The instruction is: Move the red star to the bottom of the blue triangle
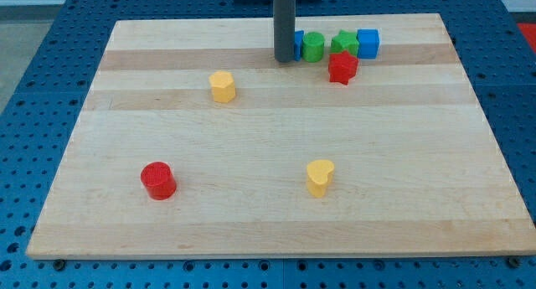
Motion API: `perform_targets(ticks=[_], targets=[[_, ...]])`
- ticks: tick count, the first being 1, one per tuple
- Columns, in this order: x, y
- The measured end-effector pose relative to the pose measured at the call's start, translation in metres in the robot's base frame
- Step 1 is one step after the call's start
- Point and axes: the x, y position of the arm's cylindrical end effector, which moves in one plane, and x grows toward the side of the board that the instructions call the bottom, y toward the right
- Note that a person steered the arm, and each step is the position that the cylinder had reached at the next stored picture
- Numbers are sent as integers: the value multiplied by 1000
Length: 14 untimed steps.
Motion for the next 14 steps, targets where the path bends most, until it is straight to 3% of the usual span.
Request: perform_targets(ticks=[2, 5, 10, 14], targets=[[11, 4], [96, 7], [92, 98], [44, 123]])
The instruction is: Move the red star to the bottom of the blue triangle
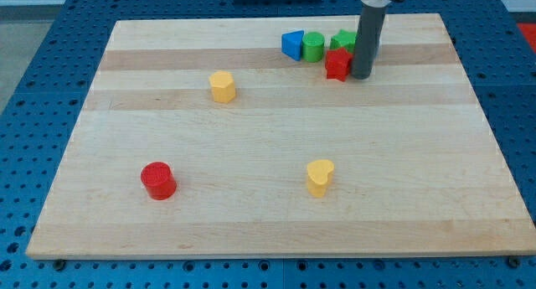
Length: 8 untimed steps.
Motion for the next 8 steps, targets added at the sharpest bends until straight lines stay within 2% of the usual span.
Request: perform_targets(ticks=[4, 8], targets=[[-4, 47], [-19, 54]])
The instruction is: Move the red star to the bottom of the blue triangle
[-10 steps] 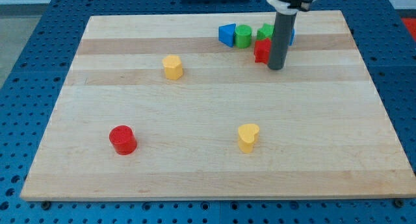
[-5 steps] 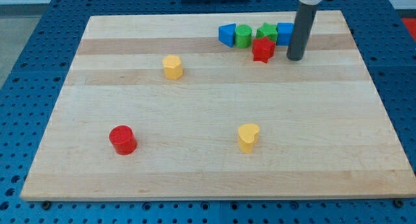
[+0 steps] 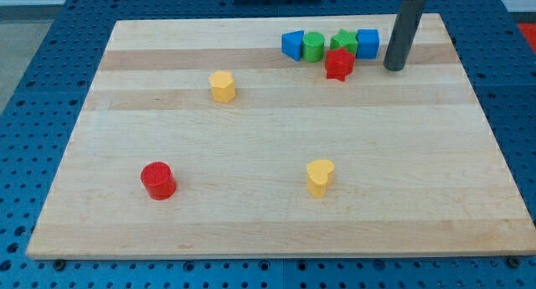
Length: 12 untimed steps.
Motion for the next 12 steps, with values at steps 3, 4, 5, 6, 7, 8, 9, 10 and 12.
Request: perform_targets(ticks=[3, 4, 5, 6, 7, 8, 9, 10, 12], targets=[[-4, -37], [-3, -57], [8, -79], [29, -109], [42, -134], [43, -138], [43, -129], [32, -124], [8, -127]])
